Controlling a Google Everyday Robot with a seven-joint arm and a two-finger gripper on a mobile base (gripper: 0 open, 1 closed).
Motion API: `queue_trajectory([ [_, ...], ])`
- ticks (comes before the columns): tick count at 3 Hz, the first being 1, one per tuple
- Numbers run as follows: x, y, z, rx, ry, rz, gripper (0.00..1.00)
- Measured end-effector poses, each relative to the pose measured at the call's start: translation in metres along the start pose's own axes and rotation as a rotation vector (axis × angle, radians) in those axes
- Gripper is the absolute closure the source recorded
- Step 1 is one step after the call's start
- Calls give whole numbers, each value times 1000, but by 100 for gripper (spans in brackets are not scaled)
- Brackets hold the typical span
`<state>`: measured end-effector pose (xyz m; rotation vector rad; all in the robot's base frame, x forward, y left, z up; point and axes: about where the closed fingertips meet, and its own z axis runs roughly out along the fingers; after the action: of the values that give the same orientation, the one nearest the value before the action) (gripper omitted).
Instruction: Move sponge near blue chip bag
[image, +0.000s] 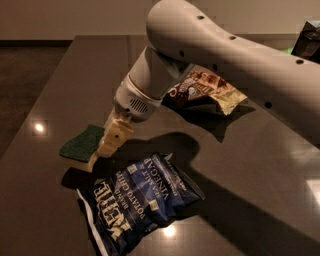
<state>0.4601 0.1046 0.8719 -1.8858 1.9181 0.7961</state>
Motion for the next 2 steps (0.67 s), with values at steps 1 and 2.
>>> queue_trajectory([
  [1,2,10,-4,6,3,-19,51],
  [2,1,18,-2,-23,0,-47,28],
])
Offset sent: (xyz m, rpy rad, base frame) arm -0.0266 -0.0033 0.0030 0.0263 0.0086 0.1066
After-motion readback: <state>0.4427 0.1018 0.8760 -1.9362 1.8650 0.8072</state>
